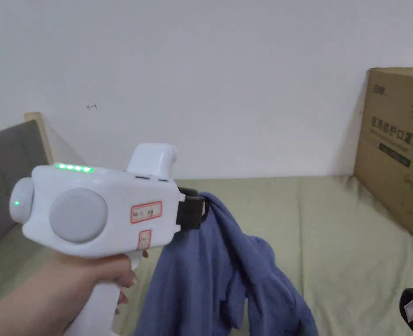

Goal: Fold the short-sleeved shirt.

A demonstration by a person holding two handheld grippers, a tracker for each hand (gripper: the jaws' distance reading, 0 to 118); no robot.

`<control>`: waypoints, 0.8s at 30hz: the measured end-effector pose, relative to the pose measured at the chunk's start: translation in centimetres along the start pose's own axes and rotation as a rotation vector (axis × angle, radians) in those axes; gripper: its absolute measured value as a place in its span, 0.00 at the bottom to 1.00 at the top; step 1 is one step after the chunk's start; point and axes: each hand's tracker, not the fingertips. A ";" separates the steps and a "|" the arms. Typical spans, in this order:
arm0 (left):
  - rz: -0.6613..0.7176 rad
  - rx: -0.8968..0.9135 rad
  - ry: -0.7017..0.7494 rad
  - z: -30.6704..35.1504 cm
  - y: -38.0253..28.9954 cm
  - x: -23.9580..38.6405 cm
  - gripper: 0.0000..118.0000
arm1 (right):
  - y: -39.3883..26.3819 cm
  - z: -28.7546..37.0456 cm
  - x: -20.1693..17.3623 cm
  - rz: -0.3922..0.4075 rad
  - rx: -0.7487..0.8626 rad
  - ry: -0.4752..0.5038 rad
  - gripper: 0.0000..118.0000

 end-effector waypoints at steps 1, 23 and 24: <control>0.028 -0.052 -0.032 -2.2 -1.1 0.6 0.00 | -0.2 0.0 0.7 -0.006 -0.007 -0.016 0.04; 0.293 0.144 0.158 1.8 -13.4 -1.1 0.91 | -3.7 -1.7 0.7 -0.012 -0.100 -0.019 0.04; 0.252 0.257 0.209 4.0 -14.1 -0.2 0.80 | -3.5 -1.4 0.4 -0.004 -0.063 -0.017 0.04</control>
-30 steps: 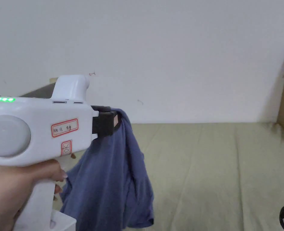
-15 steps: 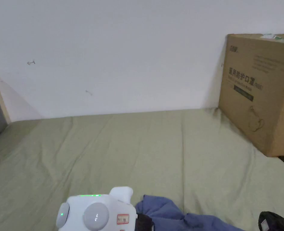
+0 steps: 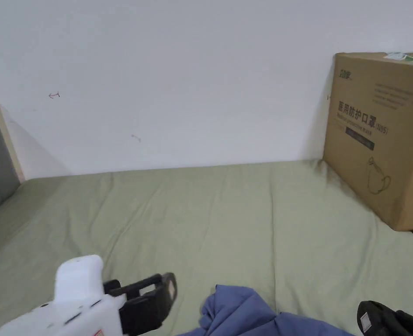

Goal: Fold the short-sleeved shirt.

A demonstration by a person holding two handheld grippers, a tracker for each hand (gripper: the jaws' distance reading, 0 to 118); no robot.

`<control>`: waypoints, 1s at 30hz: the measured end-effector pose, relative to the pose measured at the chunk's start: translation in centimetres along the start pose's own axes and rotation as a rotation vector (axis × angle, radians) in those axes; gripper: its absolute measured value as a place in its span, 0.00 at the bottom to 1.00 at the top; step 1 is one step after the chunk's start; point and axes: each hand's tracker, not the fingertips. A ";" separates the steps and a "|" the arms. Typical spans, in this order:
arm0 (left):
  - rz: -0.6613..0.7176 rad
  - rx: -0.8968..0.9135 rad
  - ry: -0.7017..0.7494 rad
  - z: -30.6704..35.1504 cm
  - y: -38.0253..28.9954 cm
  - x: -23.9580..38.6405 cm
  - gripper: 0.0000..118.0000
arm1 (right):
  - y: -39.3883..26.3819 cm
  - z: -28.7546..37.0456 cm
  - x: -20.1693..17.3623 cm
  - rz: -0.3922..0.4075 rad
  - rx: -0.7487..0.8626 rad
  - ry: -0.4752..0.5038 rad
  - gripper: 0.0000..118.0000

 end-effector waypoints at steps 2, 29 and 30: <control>-0.106 0.170 0.117 3.9 -1.1 0.9 0.34 | 0.0 0.7 -0.6 0.015 0.076 -0.007 0.04; 0.071 -0.663 0.423 -13.3 -9.6 -18.4 0.94 | -2.2 -1.4 -1.9 0.056 -0.016 0.004 0.04; 0.056 -0.681 0.465 -14.4 -10.8 -18.9 0.94 | -2.4 -1.9 -1.9 0.070 -0.029 -0.002 0.04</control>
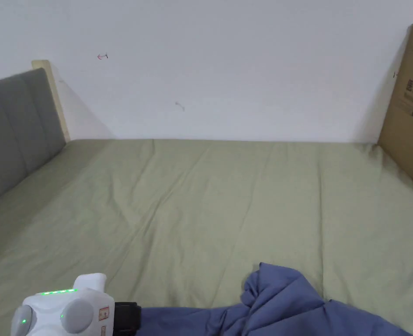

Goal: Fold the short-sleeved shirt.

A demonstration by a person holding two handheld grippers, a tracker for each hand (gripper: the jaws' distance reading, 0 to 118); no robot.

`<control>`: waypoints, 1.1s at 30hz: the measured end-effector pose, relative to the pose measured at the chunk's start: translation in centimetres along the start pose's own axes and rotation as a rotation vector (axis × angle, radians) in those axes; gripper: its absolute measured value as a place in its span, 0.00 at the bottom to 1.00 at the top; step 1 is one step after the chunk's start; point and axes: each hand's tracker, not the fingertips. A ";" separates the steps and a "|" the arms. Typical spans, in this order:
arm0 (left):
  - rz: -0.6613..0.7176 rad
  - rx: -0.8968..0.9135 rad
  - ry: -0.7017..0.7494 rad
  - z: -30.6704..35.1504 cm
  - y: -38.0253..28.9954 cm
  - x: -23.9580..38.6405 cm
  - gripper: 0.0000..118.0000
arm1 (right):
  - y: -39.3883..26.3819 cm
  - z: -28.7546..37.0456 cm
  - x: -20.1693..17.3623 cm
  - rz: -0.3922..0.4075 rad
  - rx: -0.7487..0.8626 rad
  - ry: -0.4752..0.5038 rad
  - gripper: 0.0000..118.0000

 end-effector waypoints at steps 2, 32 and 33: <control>-0.021 -0.044 -0.002 -2.5 -0.1 0.1 0.94 | -0.5 -0.9 0.0 0.014 -0.021 -0.010 0.04; 0.125 0.519 -0.292 13.4 -9.4 -2.1 0.05 | -4.0 -38.1 -0.7 0.158 -1.041 0.013 0.91; 0.131 0.509 -0.290 13.2 -9.4 -2.1 0.05 | -3.3 -37.5 -1.0 0.197 -1.026 0.038 0.75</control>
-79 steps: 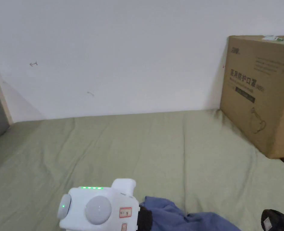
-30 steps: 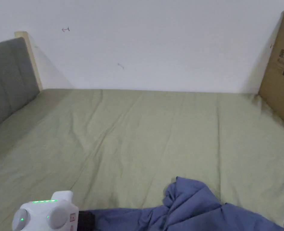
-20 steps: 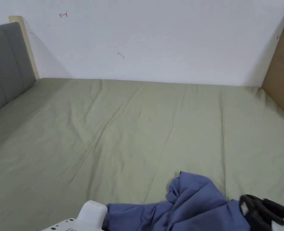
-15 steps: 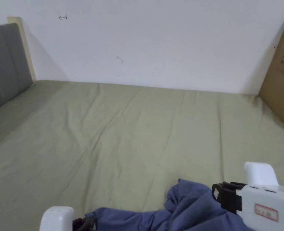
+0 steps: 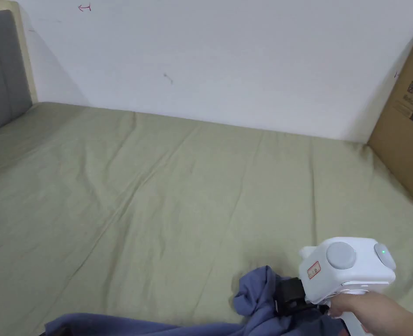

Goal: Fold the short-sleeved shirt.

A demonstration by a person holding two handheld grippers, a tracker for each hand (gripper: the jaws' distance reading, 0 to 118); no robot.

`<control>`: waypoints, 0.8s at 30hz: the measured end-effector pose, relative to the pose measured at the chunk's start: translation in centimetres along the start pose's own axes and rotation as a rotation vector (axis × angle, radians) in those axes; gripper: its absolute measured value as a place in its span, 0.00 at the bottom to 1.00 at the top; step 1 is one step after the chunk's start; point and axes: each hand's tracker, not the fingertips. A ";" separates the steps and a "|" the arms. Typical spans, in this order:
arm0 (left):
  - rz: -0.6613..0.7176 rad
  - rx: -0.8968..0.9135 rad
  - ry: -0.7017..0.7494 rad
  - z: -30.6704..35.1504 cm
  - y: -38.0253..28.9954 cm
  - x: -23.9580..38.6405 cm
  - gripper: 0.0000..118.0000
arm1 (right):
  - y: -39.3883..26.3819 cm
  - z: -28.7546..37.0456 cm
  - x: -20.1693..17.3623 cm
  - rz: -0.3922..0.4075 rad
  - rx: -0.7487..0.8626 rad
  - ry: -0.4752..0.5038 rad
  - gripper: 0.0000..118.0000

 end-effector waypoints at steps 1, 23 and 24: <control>0.014 -0.005 -0.003 0.0 -0.1 -0.1 0.05 | -0.6 1.4 -0.4 0.030 0.019 0.016 0.57; -0.166 0.157 -0.024 5.7 28.4 9.3 0.03 | -8.8 42.4 10.7 -0.249 0.719 0.133 0.04; -0.166 0.166 -0.019 5.6 29.7 10.2 0.03 | -8.5 44.2 10.8 -0.247 0.751 0.115 0.04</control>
